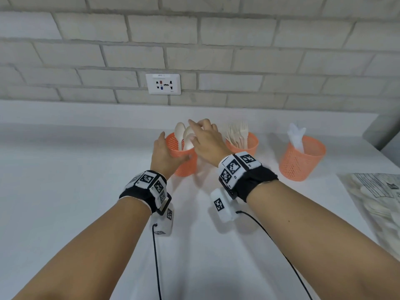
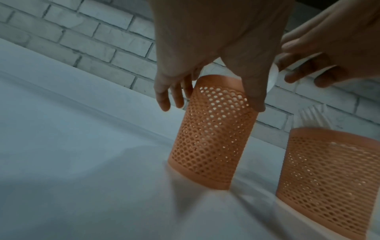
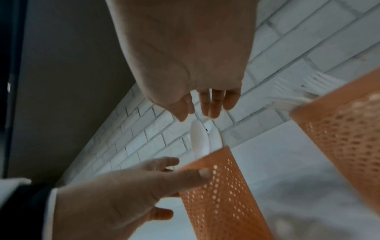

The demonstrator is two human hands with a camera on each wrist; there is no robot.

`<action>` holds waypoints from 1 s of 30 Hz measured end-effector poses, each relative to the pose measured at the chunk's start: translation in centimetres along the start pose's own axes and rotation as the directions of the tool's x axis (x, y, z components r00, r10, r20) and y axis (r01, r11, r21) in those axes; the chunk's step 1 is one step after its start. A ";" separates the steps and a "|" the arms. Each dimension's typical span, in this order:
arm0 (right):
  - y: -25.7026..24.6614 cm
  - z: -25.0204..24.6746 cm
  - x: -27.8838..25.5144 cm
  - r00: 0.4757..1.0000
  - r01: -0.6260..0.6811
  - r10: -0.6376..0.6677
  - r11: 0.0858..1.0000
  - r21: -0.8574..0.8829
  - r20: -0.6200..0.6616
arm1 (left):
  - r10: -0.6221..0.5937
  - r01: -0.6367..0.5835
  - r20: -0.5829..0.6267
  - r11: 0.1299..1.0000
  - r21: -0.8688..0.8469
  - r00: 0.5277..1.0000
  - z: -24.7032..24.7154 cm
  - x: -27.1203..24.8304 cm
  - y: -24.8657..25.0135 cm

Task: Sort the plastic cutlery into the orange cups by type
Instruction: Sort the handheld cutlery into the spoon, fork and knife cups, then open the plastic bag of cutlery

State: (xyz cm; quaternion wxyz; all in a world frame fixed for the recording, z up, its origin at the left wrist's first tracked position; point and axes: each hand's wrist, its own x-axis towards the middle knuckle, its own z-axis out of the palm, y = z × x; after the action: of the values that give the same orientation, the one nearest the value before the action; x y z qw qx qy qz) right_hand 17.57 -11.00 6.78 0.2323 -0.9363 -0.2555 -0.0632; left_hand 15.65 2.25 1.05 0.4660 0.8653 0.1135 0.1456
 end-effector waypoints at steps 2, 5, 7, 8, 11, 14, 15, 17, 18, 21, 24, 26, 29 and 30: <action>0.0 -1.7 -1.2 1.000 -0.018 0.019 0.991 0.135 -0.006 | 0.055 -0.047 -0.101 0.996 0.073 0.993 0.0 -0.7 1.0; 1.2 -4.6 -4.0 0.993 -0.095 0.107 0.975 0.200 -0.050 | 0.260 -0.258 -0.301 0.965 0.048 0.918 1.1 -2.3 3.4; 3.2 -6.5 -6.3 0.971 -0.160 0.195 0.962 0.222 -0.142 | 0.361 -0.392 -0.279 0.918 -0.060 0.890 3.0 -3.9 5.8; 4.6 -7.4 -7.6 0.946 -0.199 0.251 0.949 0.243 -0.206 | 0.391 -0.417 -0.190 0.900 -0.127 0.901 4.2 -4.9 7.2; 10.7 -10.2 -12.8 0.787 -0.378 0.446 0.894 0.239 -0.426 | 0.451 -0.409 0.276 0.891 -0.197 0.849 9.3 -8.9 11.1; 17.4 -12.8 -19.4 0.538 -0.682 0.682 0.697 0.219 -0.495 | 0.480 -0.442 0.595 0.869 -0.222 0.644 14.8 -13.4 14.1; 19.5 -13.6 -21.6 0.450 -0.765 0.750 0.604 0.225 -0.485 | 0.470 -0.443 0.662 0.868 -0.225 0.584 16.6 -14.8 14.9; 22.8 -14.7 -25.3 0.314 -0.878 0.846 0.431 0.207 -0.431 | 0.412 -0.431 0.760 0.881 -0.193 0.502 20.1 -17.4 16.2; 24.1 -15.1 -26.9 0.272 -0.912 0.869 0.370 0.179 -0.413 | 0.370 -0.422 0.794 0.893 -0.159 0.483 21.6 -18.5 16.8; 26.9 -16.1 -30.3 0.210 -0.953 0.910 0.273 0.135 -0.359 | 0.222 -0.334 0.857 0.940 -0.062 0.465 24.9 -21.1 18.4; 28.3 -16.8 -32.0 0.158 -0.967 0.973 0.187 0.172 -0.171 | 0.168 -0.336 0.879 0.942 -0.009 0.446 26.6 -22.4 19.3; 29.2 -17.0 -32.5 0.179 -0.957 0.983 0.184 0.226 -0.042 | 0.164 -0.334 0.883 0.942 -0.008 0.440 27.3 -22.7 19.6; 30.3 -17.4 -33.2 0.217 -0.945 0.976 0.211 0.251 -0.002 | 0.156 -0.305 0.882 0.952 -0.014 0.445 27.7 -23.0 19.7; 30.5 -17.6 -33.4 0.229 -0.942 0.973 0.218 0.255 0.013 | 0.156 -0.300 0.876 0.954 -0.014 0.456 27.7 -23.0 19.6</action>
State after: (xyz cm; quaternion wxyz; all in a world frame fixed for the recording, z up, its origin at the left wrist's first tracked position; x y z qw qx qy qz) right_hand 4.28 -57.43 2.17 0.3367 -0.8558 0.3895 0.0507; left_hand 5.31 -37.45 -0.33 0.3721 0.8575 -0.2441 -0.2581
